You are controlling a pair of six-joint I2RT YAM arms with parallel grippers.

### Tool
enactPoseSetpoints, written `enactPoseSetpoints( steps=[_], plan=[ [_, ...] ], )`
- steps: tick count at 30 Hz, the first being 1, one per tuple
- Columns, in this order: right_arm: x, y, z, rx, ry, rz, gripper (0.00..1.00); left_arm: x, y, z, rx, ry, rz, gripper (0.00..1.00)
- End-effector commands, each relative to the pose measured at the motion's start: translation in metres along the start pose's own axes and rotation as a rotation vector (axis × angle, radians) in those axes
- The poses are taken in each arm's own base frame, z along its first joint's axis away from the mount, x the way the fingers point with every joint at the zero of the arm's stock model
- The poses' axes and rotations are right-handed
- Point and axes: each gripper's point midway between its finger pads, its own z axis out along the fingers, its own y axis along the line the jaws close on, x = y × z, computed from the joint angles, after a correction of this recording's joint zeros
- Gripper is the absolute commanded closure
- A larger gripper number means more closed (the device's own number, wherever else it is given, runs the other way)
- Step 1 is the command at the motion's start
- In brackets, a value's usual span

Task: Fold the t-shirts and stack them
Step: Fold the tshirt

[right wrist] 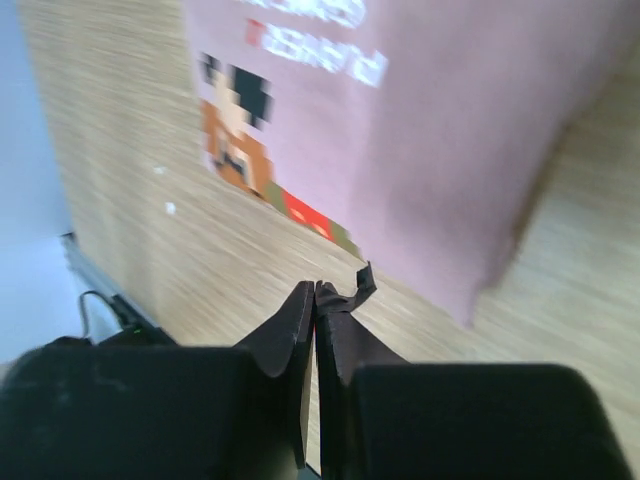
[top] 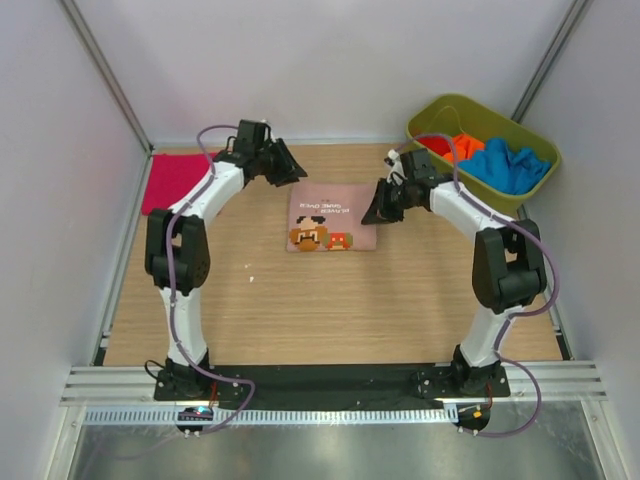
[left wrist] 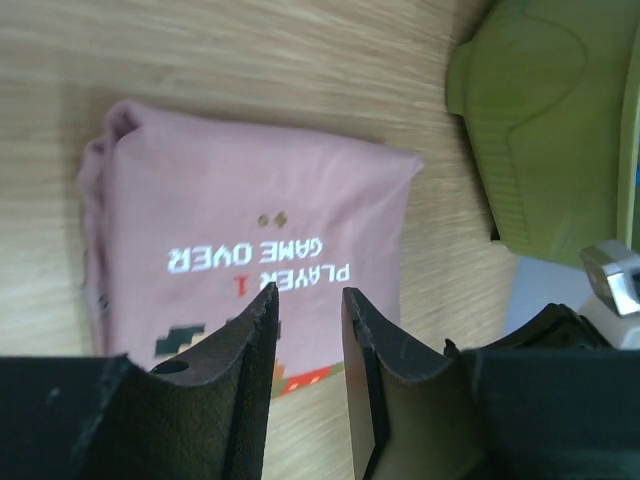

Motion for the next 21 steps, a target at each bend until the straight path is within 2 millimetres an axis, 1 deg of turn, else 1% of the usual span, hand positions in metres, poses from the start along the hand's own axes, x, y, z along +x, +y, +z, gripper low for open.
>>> enactPoseSetpoints(
  steps=[1,2,3,4,5,6,7,8,9,10,11,12,13,14,15,16,17,18,20,21],
  plan=[
    [-0.026,0.04,0.013,-0.22,0.02,-0.003,0.9,0.006,-0.008,0.035,0.091,0.053,0.049,0.67],
    [-0.04,0.049,0.013,-0.245,0.007,-0.022,0.9,-0.002,-0.014,0.038,0.106,0.039,0.059,0.67],
    [-0.041,0.046,0.022,-0.255,0.03,-0.01,0.9,-0.004,-0.009,0.044,0.103,0.04,0.057,0.67],
    [-0.041,0.048,0.027,-0.283,0.054,-0.006,0.9,-0.004,0.001,0.056,0.088,0.047,0.051,0.67],
    [-0.041,0.039,0.043,-0.281,0.075,0.009,0.9,-0.009,0.006,0.061,0.083,0.036,0.053,0.67],
    [-0.041,0.035,0.049,-0.28,0.076,0.012,0.9,-0.017,0.01,0.065,0.077,0.018,0.053,0.67],
    [-0.045,0.03,0.054,-0.288,0.064,0.004,0.9,-0.017,0.023,0.076,0.056,0.018,0.046,0.66],
    [-0.04,0.018,0.067,-0.283,0.082,0.019,0.89,-0.021,0.031,0.082,0.042,0.008,0.049,0.66],
    [-0.04,0.012,0.074,-0.283,0.079,0.022,0.88,-0.031,0.039,0.086,0.021,-0.021,0.046,0.66],
    [-0.043,0.003,0.083,-0.277,0.072,0.025,0.87,-0.034,0.049,0.092,0.009,-0.023,0.039,0.66],
    [-0.051,0.003,0.088,-0.282,0.061,0.016,0.87,-0.03,0.065,0.105,-0.01,-0.008,0.023,0.66],
    [-0.045,-0.012,0.106,-0.263,0.094,0.033,0.87,-0.036,0.073,0.108,-0.015,-0.011,0.002,0.66],
    [-0.043,-0.015,0.111,-0.257,0.113,0.048,0.87,-0.043,0.072,0.109,0.003,-0.016,-0.006,0.66],
    [-0.048,-0.014,0.113,-0.265,0.11,0.039,0.87,-0.045,0.078,0.113,0.003,-0.015,-0.021,0.66],
    [-0.049,-0.013,0.112,-0.267,0.11,0.043,0.86,-0.052,0.079,0.111,0.012,-0.024,-0.038,0.66],
    [-0.053,-0.01,0.109,-0.268,0.096,0.032,0.85,-0.059,0.072,0.107,0.043,-0.028,-0.033,0.66],
    [-0.054,-0.007,0.104,-0.265,0.088,0.028,0.84,-0.066,0.066,0.099,0.057,-0.04,-0.027,0.66],
    [-0.062,0.003,0.091,-0.276,0.064,0.012,0.82,-0.07,0.06,0.093,0.066,-0.048,-0.018,0.66],
    [-0.068,0.017,0.075,-0.296,0.049,-0.008,0.8,-0.075,0.051,0.079,0.075,-0.061,0.001,0.65],
    [-0.069,0.026,0.067,-0.317,0.05,-0.016,0.8,-0.085,0.036,0.06,0.088,-0.089,0.022,0.65]
  ],
)
